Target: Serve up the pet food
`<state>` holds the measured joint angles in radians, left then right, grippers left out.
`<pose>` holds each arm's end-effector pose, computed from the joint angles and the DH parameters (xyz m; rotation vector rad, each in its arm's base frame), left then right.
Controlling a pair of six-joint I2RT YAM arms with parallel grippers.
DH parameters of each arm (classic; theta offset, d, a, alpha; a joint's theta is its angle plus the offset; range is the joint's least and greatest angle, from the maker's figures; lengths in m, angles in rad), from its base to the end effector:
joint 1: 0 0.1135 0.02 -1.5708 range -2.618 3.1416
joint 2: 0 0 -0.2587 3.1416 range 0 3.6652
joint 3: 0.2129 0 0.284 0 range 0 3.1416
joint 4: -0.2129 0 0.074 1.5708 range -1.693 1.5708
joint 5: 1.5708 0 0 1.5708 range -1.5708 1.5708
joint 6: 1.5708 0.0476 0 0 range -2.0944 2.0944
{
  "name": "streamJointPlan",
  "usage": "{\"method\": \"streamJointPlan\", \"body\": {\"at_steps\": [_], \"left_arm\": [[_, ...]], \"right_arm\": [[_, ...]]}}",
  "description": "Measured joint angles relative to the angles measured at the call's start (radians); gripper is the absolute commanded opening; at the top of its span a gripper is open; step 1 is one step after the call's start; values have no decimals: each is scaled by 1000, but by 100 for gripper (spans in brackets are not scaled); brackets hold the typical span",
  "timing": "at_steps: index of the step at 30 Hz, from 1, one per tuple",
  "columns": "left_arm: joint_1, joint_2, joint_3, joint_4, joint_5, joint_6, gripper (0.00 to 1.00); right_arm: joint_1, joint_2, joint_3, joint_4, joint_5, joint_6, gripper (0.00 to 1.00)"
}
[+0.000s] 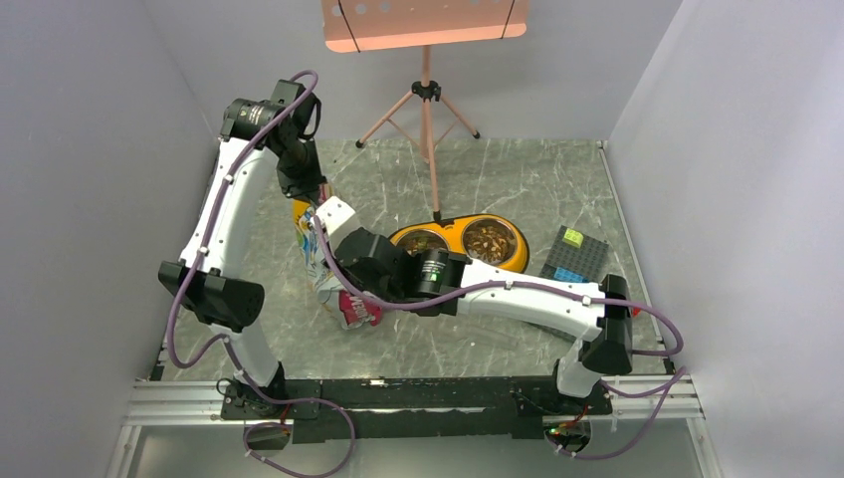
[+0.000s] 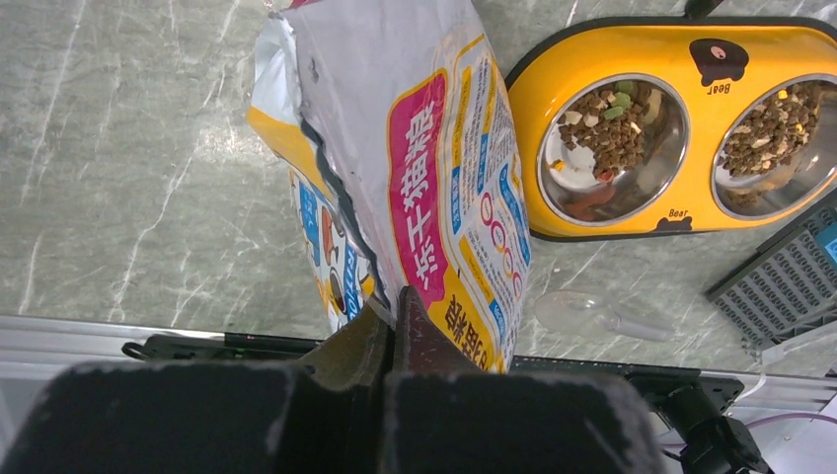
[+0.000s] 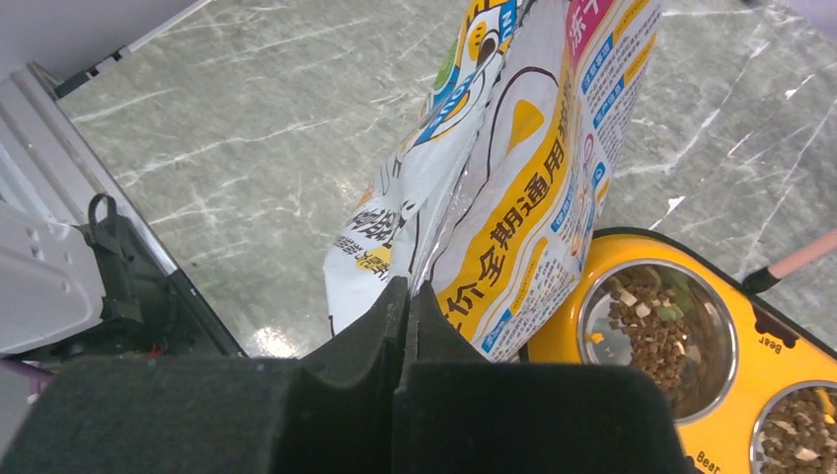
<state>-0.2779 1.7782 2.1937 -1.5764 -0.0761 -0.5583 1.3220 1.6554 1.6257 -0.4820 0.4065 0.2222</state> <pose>0.3389 -0.0929 0.4222 -0.4034 2.7036 -0.1356 0.1226 0.4061 0.3654 -0.8671 1.8916 0.5385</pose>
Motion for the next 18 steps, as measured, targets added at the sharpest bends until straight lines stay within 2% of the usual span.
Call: {"method": "streamJointPlan", "body": {"at_steps": [4,6,7,12,15,18], "left_arm": [[1,-16,-24,23,5,21,0],[8,-30,-45,45,15,31,27],[14,-36,-56,55,24,39,33],[107,-65,-69,410,-69,94,53],[131,-82,-69,499,-97,111,59],[126,-97,-69,535,-93,124,63]], "right_arm": [[9,17,28,-18,29,-26,0],[12,29,49,-34,41,-32,0],[12,32,58,-41,44,-34,0],[23,33,65,-140,1,-40,13],[-4,33,96,-174,-60,-31,23],[-44,33,117,-188,-143,-2,43]]}}
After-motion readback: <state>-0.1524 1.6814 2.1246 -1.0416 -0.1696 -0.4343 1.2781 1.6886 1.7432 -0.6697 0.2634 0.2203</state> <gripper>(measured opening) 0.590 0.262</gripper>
